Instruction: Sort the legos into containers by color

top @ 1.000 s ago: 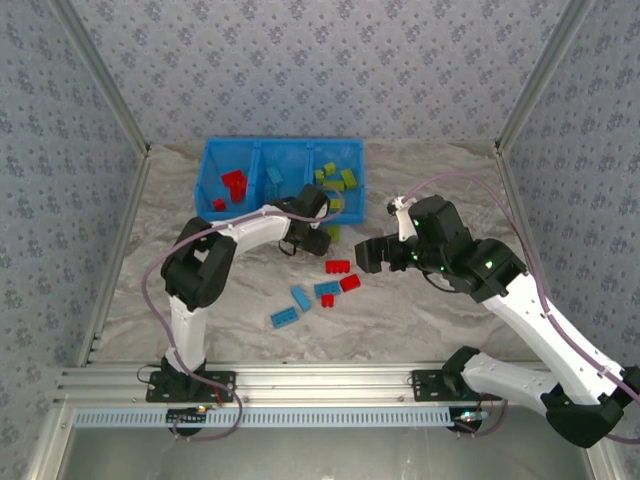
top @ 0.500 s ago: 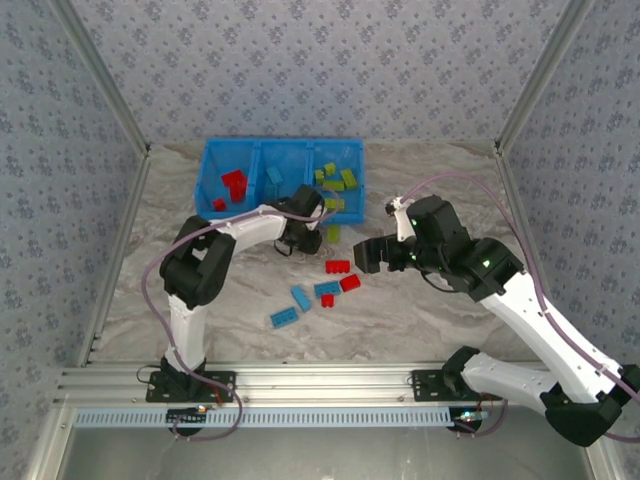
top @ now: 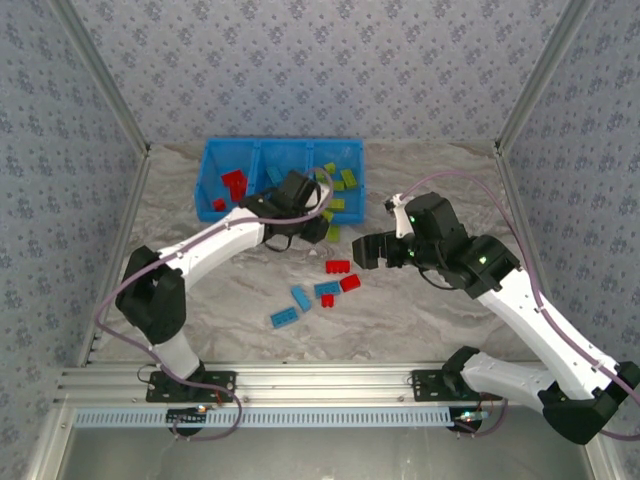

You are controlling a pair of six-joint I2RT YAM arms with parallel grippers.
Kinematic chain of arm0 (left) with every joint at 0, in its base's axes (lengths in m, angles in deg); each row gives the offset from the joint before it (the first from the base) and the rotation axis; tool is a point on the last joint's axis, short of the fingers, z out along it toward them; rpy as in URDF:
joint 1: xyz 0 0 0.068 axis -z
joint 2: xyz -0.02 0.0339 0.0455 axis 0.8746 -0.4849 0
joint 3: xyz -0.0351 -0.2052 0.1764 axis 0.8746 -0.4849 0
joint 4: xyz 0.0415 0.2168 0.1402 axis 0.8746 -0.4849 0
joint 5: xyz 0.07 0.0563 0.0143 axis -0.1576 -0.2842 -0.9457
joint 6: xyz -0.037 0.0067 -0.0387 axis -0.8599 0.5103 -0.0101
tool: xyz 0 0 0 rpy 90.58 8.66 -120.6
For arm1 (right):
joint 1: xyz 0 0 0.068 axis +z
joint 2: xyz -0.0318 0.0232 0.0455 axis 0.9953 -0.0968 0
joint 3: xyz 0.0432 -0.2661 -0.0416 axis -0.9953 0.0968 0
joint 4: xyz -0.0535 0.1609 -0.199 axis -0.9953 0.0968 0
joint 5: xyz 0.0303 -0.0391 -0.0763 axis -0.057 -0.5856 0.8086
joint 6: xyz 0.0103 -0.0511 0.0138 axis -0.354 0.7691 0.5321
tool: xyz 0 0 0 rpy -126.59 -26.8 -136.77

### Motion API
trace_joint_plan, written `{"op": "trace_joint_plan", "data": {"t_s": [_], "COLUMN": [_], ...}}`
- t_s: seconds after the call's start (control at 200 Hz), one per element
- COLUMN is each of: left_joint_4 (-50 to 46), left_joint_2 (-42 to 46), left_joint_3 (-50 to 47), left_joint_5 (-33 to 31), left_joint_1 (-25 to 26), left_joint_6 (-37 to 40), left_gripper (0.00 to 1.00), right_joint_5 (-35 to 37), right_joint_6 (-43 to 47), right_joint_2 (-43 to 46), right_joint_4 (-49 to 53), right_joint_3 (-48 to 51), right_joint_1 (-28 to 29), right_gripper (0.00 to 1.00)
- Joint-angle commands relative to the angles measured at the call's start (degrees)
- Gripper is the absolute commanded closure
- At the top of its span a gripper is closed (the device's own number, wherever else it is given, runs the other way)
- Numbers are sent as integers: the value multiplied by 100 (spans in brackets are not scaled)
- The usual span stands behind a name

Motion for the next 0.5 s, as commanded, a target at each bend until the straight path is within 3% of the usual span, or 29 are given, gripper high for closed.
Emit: {"op": "trace_joint_plan", "data": {"t_s": [0.0,0.215,0.405,0.495], "left_joint_4": [29,-326,-903,-1156], "left_joint_2": [-606,-2271,-3053,-2980], "left_joint_3": [862,2870,4487,4805], "left_joint_5": [-756,-649,-418,-266], "left_joint_1": [-51,-287,-351,-341], "left_joint_6": [-24,-99,15,39], "left_gripper": [73,71,43,39], "right_joint_5": [214,397,655,974], "right_joint_6": [-134,-332,-501,-633], "right_joint_2": [143,351,654,739], "right_joint_4": [3,178,280,421], "right_joint_3": [10,33,330,421], "right_joint_1": [-40,-58,-59,-68], "right_gripper": [0,0,0,0]}}
